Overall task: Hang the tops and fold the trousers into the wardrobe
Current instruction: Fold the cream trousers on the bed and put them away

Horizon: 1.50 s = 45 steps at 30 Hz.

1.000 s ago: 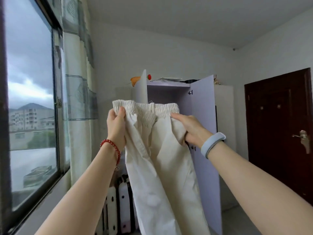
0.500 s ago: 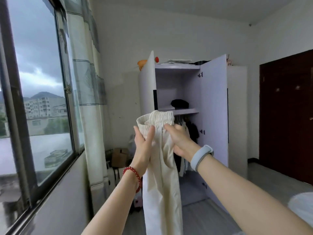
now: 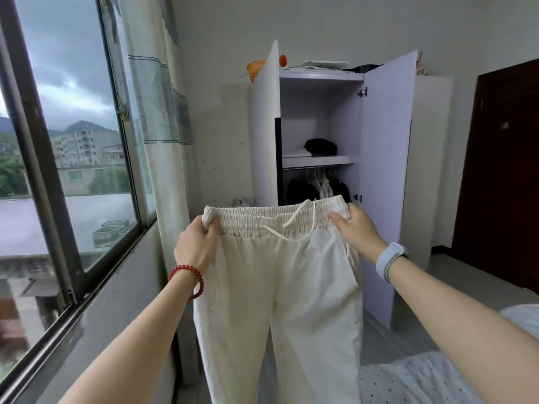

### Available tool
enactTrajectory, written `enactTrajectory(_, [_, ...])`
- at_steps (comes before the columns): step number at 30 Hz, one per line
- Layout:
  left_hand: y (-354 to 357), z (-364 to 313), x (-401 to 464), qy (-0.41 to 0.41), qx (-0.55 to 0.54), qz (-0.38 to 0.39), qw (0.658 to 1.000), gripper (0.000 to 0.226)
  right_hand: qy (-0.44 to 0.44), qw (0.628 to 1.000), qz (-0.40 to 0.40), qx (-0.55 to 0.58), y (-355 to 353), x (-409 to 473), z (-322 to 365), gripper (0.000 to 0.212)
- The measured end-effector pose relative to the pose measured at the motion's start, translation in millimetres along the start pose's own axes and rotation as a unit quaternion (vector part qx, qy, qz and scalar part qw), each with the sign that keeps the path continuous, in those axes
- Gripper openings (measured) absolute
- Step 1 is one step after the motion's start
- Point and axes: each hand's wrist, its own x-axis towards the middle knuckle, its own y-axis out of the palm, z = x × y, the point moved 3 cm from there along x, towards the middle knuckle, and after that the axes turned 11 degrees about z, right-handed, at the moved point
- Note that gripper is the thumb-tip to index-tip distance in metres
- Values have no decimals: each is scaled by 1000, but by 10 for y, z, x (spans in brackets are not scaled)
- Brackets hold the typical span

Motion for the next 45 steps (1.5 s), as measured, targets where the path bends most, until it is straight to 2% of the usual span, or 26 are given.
enactTrajectory(3, [86, -112, -4, -41, 45, 19, 998, 28, 60, 997, -38, 3, 104, -38, 23, 18])
enactTrajectory(5, [207, -160, -44, -63, -25, 75, 995, 22, 97, 993, -38, 50, 253, -61, 57, 22])
enactTrajectory(7, [342, -235, -148, -48, -133, 125, 982, 21, 86, 990, 17, 114, 464, -116, 120, 22])
enactTrajectory(9, [428, -331, -295, -26, -237, 164, 957, 16, 38, 985, 100, 135, 631, -243, 263, 16])
enactTrajectory(11, [430, -413, -422, 0, -279, 184, 942, 14, -10, 979, 156, 134, 704, -325, 358, 16])
enactTrajectory(14, [372, -473, -535, 28, -335, 232, 913, 18, -28, 973, 183, 138, 674, -357, 401, 11])
enactTrajectory(16, [350, -503, -607, 56, -331, 288, 897, 27, -12, 969, 204, 142, 623, -376, 416, 11])
enactTrajectory(19, [356, -544, -700, 112, -257, 336, 899, 48, -16, 940, 261, 218, 574, -443, 517, 36])
enactTrajectory(22, [346, -624, -736, 138, -265, 342, 891, 49, -24, 931, 255, 261, 519, -455, 623, 36])
enactTrajectory(27, [202, -728, -686, 198, -291, 362, 863, 30, -33, 949, 156, 272, 406, -307, 811, 17])
enactTrajectory(29, [108, -725, -610, 208, -334, 300, 869, 20, -39, 953, 129, 271, 332, -256, 916, 24])
enactTrajectory(31, [-6, -664, -445, 178, -360, 172, 900, 18, -64, 950, 139, 272, 261, -236, 1055, 24])
enactTrajectory(32, [-39, -611, -351, 151, -357, 135, 912, 32, -82, 946, 154, 274, 228, -240, 1122, 23])
enactTrajectory(33, [-47, -571, -266, 117, -365, 152, 911, 53, -99, 940, 164, 282, 188, -245, 1189, 23])
enactTrajectory(34, [-32, -523, -182, 76, -394, 202, 893, 71, -114, 936, 165, 290, 147, -260, 1241, 25])
enactTrajectory(35, [2, -477, -95, 41, -428, 260, 865, 79, -126, 937, 157, 285, 111, -262, 1279, 25])
enactTrajectory(36, [32, -452, -45, 21, -448, 307, 839, 77, -135, 947, 143, 253, 77, -270, 1289, 24])
enactTrajectory(37, [44, -434, -16, 16, -453, 330, 828, 63, -146, 965, 121, 179, 53, -286, 1290, 24])
enactTrajectory(39, [63, -417, -1, 23, -445, 309, 840, 34, -163, 983, 86, -3, 37, -346, 1257, 33])
enactTrajectory(41, [95, -367, 40, 26, -458, 244, 855, 27, -174, 974, 88, -112, 82, -407, 1196, 44])
enactTrajectory(45, [228, -340, 114, 38, -445, 202, 871, 26, -159, 970, 108, -151, 170, -489, 1197, 31])
